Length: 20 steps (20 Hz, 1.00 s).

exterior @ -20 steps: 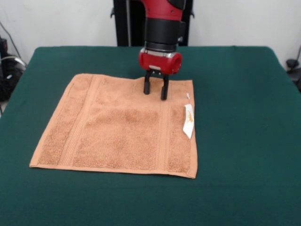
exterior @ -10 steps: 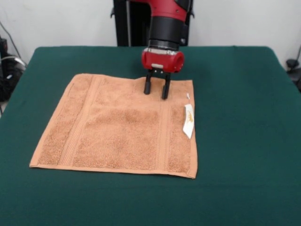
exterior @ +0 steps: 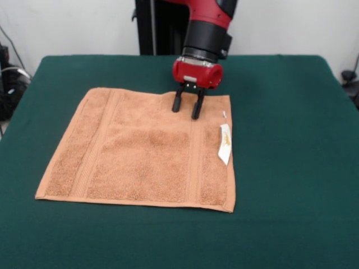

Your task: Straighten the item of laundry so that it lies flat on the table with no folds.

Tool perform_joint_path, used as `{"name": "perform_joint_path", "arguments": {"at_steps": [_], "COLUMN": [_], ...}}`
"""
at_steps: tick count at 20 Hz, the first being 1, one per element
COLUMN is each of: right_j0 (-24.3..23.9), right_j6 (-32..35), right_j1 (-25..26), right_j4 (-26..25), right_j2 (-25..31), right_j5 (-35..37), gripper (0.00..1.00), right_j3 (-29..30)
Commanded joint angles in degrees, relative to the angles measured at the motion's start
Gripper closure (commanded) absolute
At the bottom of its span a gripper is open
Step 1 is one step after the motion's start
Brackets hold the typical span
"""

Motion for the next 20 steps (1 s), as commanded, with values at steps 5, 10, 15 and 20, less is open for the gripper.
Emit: {"name": "perform_joint_path", "arguments": {"at_steps": [5, 10, 15, 20], "right_j0": [4.0, 4.11, 5.37, 5.94], "right_j6": [19.4, 19.62, 22.3, 23.28], "right_j1": [7.34, 4.64, 2.8, 1.94], "right_j4": [13.49, 14.92, 17.86, 19.77], "right_j2": [12.8, 14.34, 16.74, 18.42], "right_j5": [17.03, 17.22, 15.72, 15.84], "gripper": [0.0, 0.0, 0.0, 0.0], "right_j3": [5.04, 8.16, 10.78, 11.64]}}
